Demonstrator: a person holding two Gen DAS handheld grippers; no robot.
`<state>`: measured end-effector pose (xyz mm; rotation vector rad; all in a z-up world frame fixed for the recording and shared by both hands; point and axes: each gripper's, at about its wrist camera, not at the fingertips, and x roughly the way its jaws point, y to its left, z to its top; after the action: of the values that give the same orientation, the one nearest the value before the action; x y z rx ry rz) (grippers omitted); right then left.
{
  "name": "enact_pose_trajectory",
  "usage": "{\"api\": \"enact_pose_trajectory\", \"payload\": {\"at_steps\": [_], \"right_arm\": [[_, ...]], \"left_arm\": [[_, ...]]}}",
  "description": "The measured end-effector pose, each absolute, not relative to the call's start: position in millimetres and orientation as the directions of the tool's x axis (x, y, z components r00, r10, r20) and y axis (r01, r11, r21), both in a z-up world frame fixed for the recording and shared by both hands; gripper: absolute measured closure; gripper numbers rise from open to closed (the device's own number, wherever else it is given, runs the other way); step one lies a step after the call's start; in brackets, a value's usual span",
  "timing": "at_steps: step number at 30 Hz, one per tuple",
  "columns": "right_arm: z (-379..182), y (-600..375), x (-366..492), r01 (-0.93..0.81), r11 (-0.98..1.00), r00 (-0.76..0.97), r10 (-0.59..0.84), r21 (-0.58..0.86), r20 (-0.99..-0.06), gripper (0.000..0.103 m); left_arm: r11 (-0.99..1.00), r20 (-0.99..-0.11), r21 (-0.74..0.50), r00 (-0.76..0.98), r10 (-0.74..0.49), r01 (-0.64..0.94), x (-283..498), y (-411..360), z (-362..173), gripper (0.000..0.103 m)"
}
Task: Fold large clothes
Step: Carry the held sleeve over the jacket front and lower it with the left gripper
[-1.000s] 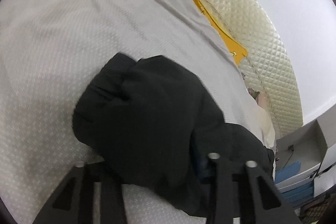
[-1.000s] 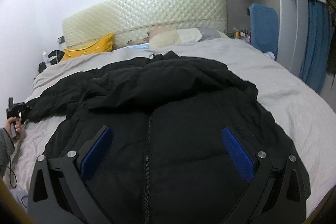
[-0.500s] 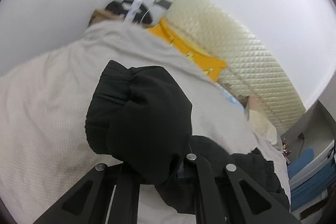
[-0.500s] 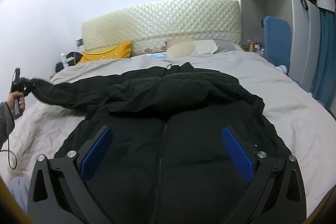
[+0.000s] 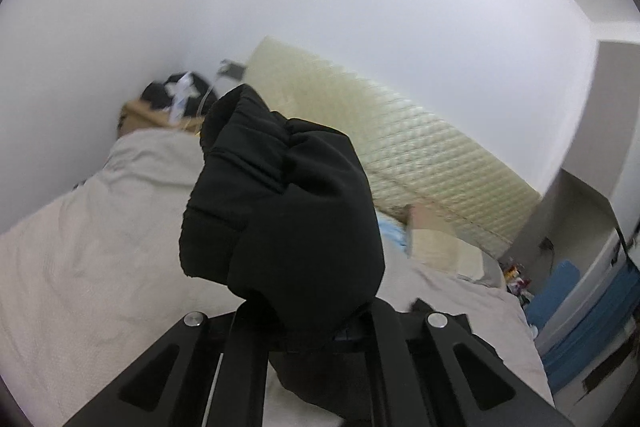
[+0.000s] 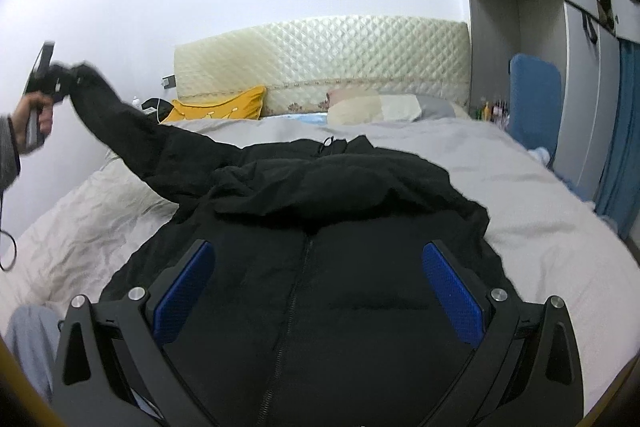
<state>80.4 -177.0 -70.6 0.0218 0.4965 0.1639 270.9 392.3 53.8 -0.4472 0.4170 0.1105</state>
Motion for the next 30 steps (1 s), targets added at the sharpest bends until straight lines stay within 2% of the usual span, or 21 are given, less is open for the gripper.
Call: {"api": "enact_pose_trajectory", "payload": {"at_steps": [4,7,15,20,30], "right_arm": [[-74,-192,77,-0.167,0.975,0.841,0.219,0.148,-0.495,0.000],[-71,-203,72,-0.158,0.976,0.849,0.213,0.152,-0.484,0.000],[-55,-225,60,-0.159,0.977,0.873,0.207,0.144,-0.441,0.000],[-44,-236,54,-0.177,0.980,0.889,0.198,0.090,-0.413,0.000],[-40,-275,59,-0.127,0.987,0.905,0.155,0.096,-0.397,0.000]], "left_arm": [[0.929,-0.386,-0.349,0.922,-0.021,-0.125,267,342,90,0.097],[0.958,-0.375,-0.276,0.926,-0.032,-0.078,264,295,113,0.097],[0.984,-0.373,-0.180,0.925,-0.076,0.008,271,192,137,0.097],[0.989,-0.402,-0.108,0.906,-0.135,0.099,279,110,133,0.097],[0.954,-0.455,-0.085,0.840,-0.294,0.288,315,-39,92,0.097]]}}
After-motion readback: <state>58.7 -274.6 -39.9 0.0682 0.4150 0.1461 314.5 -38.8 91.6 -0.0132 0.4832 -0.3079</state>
